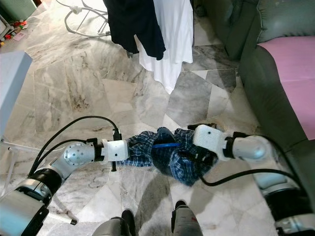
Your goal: Hang hanger
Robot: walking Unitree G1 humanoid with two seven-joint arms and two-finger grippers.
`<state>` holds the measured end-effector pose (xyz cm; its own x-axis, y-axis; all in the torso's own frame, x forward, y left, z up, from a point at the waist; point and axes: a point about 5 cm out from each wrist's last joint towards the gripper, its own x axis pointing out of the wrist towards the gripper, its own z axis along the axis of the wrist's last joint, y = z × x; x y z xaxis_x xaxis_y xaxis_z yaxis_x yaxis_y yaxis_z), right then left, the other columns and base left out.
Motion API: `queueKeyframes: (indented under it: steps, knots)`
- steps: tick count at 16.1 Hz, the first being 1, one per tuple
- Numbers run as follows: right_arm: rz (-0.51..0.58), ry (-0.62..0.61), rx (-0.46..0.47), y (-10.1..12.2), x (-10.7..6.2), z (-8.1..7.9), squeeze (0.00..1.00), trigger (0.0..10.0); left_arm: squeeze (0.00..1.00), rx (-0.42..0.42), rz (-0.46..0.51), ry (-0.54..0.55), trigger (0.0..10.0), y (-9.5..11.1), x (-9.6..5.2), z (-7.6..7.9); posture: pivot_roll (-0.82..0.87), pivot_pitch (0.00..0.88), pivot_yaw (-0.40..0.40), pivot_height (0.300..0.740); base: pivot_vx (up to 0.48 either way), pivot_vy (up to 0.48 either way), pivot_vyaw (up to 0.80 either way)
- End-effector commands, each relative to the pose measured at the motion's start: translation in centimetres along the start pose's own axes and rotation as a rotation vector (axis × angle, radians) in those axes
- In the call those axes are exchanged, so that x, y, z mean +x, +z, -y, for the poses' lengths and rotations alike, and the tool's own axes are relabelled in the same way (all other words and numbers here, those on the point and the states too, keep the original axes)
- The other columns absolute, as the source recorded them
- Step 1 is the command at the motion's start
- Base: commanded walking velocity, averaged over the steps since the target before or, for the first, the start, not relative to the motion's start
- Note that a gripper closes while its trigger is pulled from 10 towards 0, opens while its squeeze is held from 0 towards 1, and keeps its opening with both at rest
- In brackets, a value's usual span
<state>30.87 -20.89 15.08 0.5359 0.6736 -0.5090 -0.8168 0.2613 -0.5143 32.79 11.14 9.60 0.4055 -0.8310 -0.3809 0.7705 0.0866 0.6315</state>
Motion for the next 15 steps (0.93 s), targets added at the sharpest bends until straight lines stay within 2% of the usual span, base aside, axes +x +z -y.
queueKeyframes:
  steps: [1, 6, 8, 15]
  knots:
    - [0.005, 0.044, -0.006, 0.1, 0.0, 0.2, 0.0, 0.0, 0.0, 0.015, -0.01, -0.024, 0.0, -0.3, -0.5, 0.2, -0.33, 0.281, 0.134, 0.74, 0.0, 0.0, 0.0]
    - [-0.003, 0.086, -0.012, 0.5, 0.4, 1.5, 0.0, 0.0, 0.0, 0.025, 0.004, -0.038, 0.0, -0.2, -0.3, 0.4, -0.33, 0.276, 0.126, 0.74, 0.0, 0.0, 0.0]
    - [0.007, 0.098, -0.009, 0.6, 0.6, 1.6, 0.0, 0.0, 0.0, 0.024, 0.005, -0.038, 0.0, -0.2, -0.3, 0.5, -0.32, 0.275, 0.124, 0.74, 0.0, 0.0, 0.0]
    - [-0.012, 0.183, 0.046, -0.3, 0.8, 0.1, 0.0, 0.0, 0.0, 0.029, 0.013, -0.043, 0.0, 0.0, -0.1, 0.6, -0.33, 0.282, 0.133, 0.74, 0.0, 0.0, 0.0]
